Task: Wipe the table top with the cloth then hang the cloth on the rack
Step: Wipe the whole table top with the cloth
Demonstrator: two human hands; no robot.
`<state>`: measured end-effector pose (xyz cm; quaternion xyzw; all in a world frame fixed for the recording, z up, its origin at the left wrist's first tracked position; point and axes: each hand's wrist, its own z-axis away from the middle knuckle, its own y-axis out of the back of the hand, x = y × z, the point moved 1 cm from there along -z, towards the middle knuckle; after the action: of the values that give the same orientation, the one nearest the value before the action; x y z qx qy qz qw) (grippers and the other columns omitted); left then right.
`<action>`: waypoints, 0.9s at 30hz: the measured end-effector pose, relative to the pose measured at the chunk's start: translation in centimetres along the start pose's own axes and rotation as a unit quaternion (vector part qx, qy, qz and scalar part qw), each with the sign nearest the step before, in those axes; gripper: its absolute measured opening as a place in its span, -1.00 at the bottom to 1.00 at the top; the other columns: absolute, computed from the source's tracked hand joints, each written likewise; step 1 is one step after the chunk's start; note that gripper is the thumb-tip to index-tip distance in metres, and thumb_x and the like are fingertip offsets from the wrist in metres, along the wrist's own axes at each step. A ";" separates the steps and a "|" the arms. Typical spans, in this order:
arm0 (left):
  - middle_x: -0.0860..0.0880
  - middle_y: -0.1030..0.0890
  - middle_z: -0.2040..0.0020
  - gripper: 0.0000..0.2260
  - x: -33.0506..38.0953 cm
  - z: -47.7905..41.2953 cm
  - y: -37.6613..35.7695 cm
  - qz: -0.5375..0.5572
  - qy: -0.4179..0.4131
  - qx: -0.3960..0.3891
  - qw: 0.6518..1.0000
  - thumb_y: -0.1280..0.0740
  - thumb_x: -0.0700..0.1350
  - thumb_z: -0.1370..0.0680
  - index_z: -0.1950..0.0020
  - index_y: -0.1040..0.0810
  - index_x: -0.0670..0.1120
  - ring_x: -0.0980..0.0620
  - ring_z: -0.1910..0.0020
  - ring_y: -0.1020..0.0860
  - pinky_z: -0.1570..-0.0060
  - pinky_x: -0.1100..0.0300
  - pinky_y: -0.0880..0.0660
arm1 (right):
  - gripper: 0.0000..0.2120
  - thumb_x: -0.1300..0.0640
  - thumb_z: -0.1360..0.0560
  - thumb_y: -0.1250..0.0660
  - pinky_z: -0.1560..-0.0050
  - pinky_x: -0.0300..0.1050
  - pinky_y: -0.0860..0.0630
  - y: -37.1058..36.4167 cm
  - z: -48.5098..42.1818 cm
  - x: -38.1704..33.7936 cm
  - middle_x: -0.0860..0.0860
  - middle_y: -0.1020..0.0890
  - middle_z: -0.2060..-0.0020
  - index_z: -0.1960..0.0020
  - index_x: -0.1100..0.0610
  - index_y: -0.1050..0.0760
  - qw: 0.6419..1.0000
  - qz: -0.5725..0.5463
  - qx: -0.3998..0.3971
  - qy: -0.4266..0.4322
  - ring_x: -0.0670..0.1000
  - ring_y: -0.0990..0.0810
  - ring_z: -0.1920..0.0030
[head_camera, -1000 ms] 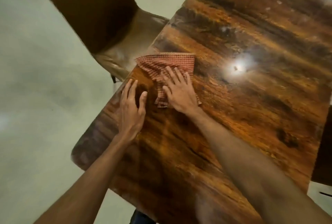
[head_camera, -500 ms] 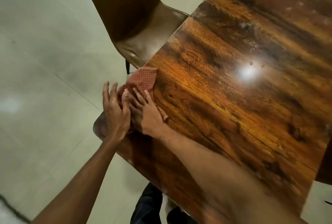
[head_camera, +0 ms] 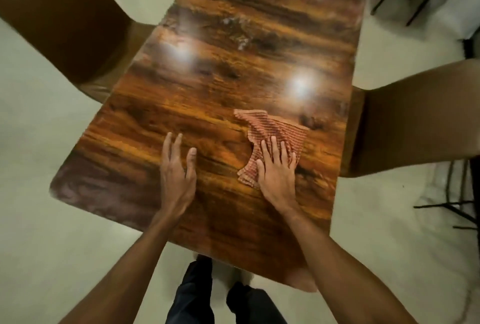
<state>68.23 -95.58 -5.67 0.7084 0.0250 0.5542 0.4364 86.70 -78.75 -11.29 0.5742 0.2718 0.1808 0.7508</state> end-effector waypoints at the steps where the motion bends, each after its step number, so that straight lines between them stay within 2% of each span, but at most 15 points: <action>1: -0.04 -0.15 -0.64 -0.47 1.1 0.7 -1.2 0.003 -0.010 -0.020 1.000 -0.10 0.17 -0.69 -0.59 -0.28 -0.08 -0.03 -0.60 -0.17 -0.55 -0.05 -0.20 | -0.42 -0.14 -0.71 0.09 -0.63 0.36 0.06 -0.3 1.4 0.5 0.04 0.01 -0.70 -0.70 -0.02 -0.01 1.000 -0.003 0.006 -0.027 0.16 0.05 -0.69; 3: -0.05 -0.15 -0.64 -0.48 3.3 2.2 -3.5 0.005 -0.028 -0.058 0.998 -0.11 0.14 -0.70 -0.60 -0.27 -0.08 -0.02 -0.60 -0.16 -0.56 -0.11 -0.19 | -0.41 -0.13 -0.71 0.06 -0.62 0.38 0.03 -1.4 4.6 -0.4 0.06 -0.01 -0.70 -0.70 0.01 -0.02 1.000 -0.003 0.008 -0.019 0.20 0.06 -0.69; 6: -0.07 -0.15 -0.64 -0.50 6.0 4.1 -5.9 -0.011 -0.059 -0.103 0.993 -0.12 0.12 -0.71 -0.60 -0.26 -0.08 -0.03 -0.60 -0.17 -0.55 -0.14 -0.20 | -0.44 -0.14 -0.73 0.04 -0.62 0.33 -0.03 -3.1 8.6 -1.8 0.03 -0.04 -0.70 -0.68 0.00 -0.10 0.992 -0.030 -0.016 0.121 0.14 0.06 -0.69; 7: -0.07 -0.15 -0.64 -0.49 6.6 4.6 -6.5 -0.015 -0.073 -0.116 0.990 -0.11 0.12 -0.70 -0.60 -0.25 -0.07 -0.04 -0.60 -0.17 -0.54 -0.14 -0.21 | -0.44 -0.16 -0.73 0.04 -0.62 0.32 -0.05 -2.7 8.6 -0.6 0.01 -0.05 -0.70 -0.68 -0.01 -0.12 0.990 -0.036 -0.010 0.139 0.11 0.03 -0.69; 9: -0.04 -0.12 -0.65 -0.49 7.7 5.5 -7.2 -0.022 -0.090 -0.142 0.986 -0.10 0.15 -0.71 -0.62 -0.21 -0.03 -0.03 -0.61 -0.16 -0.54 -0.16 -0.23 | -0.43 -0.18 -0.73 0.07 -0.64 0.29 -0.02 -1.5 7.4 3.5 -0.01 -0.01 -0.70 -0.69 -0.02 -0.08 0.995 -0.023 0.003 0.094 0.08 0.04 -0.69; 13: 0.00 -0.10 -0.66 -0.49 8.6 6.8 -7.9 -0.040 -0.099 -0.165 0.981 -0.11 0.16 -0.70 -0.62 -0.22 -0.01 -0.02 -0.61 -0.16 -0.52 -0.18 -0.25 | -0.41 -0.12 -0.73 0.04 -0.66 0.21 0.08 0.2 7.7 9.8 0.01 0.07 -0.70 -0.71 0.03 0.02 0.998 -0.031 0.013 -0.056 0.08 0.11 -0.70; 19: -0.05 -0.13 -0.65 -0.49 8.1 7.8 -7.8 -0.034 -0.102 -0.190 0.976 -0.13 0.12 -0.70 -0.61 -0.25 -0.05 -0.04 -0.61 -0.16 -0.52 -0.19 -0.26 | -0.41 -0.18 -0.72 0.05 -0.65 0.26 -0.03 -2.9 17.8 6.2 0.00 -0.06 -0.69 -0.70 -0.01 -0.05 0.994 -0.071 0.013 -0.077 0.09 0.01 -0.69; 22: -0.05 -0.15 -0.65 -0.51 5.9 7.5 -6.1 -0.034 -0.095 -0.188 0.977 -0.14 0.10 -0.70 -0.60 -0.26 -0.05 -0.04 -0.60 -0.18 -0.53 -0.17 -0.24 | -0.42 -0.12 -0.71 -0.02 -0.65 0.28 -0.04 -2.9 18.6 5.5 0.05 -0.11 -0.68 -0.69 0.05 -0.12 0.982 -0.092 0.040 -0.160 0.14 -0.05 -0.68; 24: -0.02 -0.14 -0.65 -0.51 4.0 7.1 -4.5 -0.023 -0.081 -0.190 0.978 -0.14 0.10 -0.70 -0.60 -0.25 -0.04 -0.02 -0.60 -0.17 -0.53 -0.19 -0.23 | -0.43 -0.09 -0.71 -0.01 -0.64 0.30 -0.06 -3.2 18.7 1.8 0.09 -0.13 -0.67 -0.68 0.09 -0.15 0.974 -0.085 0.056 -0.204 0.19 -0.09 -0.67; 27: 0.02 -0.11 -0.66 -0.48 1.0 5.8 -1.6 -0.009 -0.061 -0.183 0.981 -0.11 0.15 -0.69 -0.61 -0.24 -0.02 0.00 -0.61 -0.14 -0.55 -0.19 -0.20 | -0.44 -0.09 -0.71 -0.02 -0.61 0.30 -0.14 -4.8 18.5 -6.0 0.12 -0.24 -0.64 -0.65 0.08 -0.24 0.989 -0.068 0.051 -0.124 0.22 -0.21 -0.64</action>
<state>73.96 -97.52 -5.98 0.6486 -0.0969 0.5013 0.5644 93.17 -97.76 -11.07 0.6099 0.2237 0.0428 0.7591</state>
